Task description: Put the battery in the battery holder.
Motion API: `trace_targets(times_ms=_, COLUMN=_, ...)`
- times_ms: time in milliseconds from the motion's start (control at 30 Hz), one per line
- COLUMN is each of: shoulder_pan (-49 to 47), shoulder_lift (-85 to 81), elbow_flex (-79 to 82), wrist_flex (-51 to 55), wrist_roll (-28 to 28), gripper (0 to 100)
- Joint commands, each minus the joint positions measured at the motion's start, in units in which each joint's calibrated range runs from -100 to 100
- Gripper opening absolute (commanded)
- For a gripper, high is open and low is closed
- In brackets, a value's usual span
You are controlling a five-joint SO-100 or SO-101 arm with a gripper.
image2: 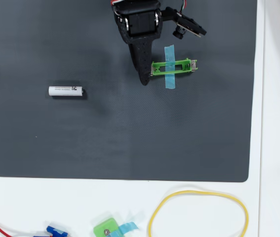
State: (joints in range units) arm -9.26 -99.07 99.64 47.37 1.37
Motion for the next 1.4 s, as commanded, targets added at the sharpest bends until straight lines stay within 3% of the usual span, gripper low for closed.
trace_targets(times_ms=0, shoulder_pan=-0.65, shoulder_lift=-0.51, elbow_flex=0.36, wrist_flex=0.18, wrist_roll=0.14, gripper=15)
trace_targets(times_ms=1367, shoulder_pan=0.18, shoulder_lift=-0.08, elbow_flex=-0.87, wrist_flex=0.00, wrist_roll=-0.23, gripper=15)
